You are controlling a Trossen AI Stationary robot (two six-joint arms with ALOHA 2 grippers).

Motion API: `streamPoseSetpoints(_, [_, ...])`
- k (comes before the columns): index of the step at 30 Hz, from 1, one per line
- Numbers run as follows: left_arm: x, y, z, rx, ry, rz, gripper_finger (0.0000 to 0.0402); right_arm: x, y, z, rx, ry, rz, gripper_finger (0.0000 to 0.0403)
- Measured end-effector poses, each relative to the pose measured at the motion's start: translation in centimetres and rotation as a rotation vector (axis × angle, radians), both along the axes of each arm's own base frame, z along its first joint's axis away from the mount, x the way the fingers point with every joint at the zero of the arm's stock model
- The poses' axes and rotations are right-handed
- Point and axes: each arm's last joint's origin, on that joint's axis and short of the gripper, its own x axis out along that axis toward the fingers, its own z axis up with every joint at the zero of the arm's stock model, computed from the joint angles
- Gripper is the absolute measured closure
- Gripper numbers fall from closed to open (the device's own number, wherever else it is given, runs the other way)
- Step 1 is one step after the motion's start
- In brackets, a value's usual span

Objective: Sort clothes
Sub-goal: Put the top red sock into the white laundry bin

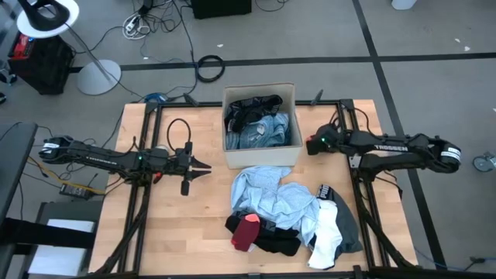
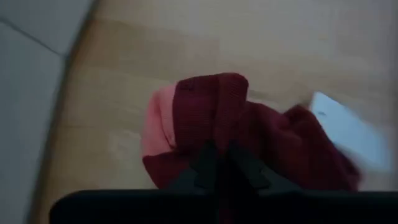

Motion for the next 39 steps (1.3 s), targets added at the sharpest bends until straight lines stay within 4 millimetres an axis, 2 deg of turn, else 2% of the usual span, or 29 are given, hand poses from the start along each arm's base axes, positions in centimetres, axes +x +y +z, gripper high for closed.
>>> streamPoseSetpoints(4, [0.0, 0.0, 0.0, 0.001, 0.003, -0.001, 0.0321, 0.5, 0.3, 3.7, -0.030, 0.039, 0.058, 0.0396])
streamPoseSetpoints(8, [0.0, 0.0, 0.0, 0.001, 0.003, 0.000, 0.0321, 1.0, 0.9, 9.8, -0.136, 0.013, 0.092, 0.0396])
streamPoseSetpoints(12, [0.0, 0.0, 0.0, 0.002, -0.002, 0.001, 0.0321, 1.7, 1.7, 16.6, -0.295, -0.113, 0.168, 0.0399])
streamPoseSetpoints(15, [0.0, 0.0, 0.0, 0.002, -0.002, 0.002, 0.0321, 2.5, 2.2, 21.0, -0.406, -0.188, 0.235, 0.0399])
streamPoseSetpoints(18, [0.0, 0.0, 0.0, 0.003, -0.002, 0.002, 0.0321, 3.7, 2.5, 24.1, -0.494, -0.249, 0.310, 0.0400])
streamPoseSetpoints(20, [0.0, 0.0, 0.0, 0.004, -0.002, 0.004, 0.0321, 5.0, 2.7, 25.5, -0.524, -0.292, 0.378, 0.0400])
streamPoseSetpoints(23, [0.0, 0.0, 0.0, 0.005, -0.003, 0.011, 0.0321, 7.4, 2.9, 25.8, -0.510, -0.318, 0.477, 0.0400])
streamPoseSetpoints(28, [0.0, 0.0, 0.0, 0.006, -0.002, 0.012, 0.0321, 10.8, 2.8, 23.3, -0.433, -0.206, 0.555, 0.0391])
streamPoseSetpoints(33, [0.0, 0.0, 0.0, 0.006, -0.002, 0.013, 0.0321, 12.2, 2.8, 21.1, -0.349, -0.086, 0.563, 0.0360])
streamPoseSetpoints(39, [0.0, 0.1, 0.0, 0.007, -0.001, 0.019, 0.0321, 12.1, 2.9, 21.2, -0.342, -0.098, 0.554, 0.0296])
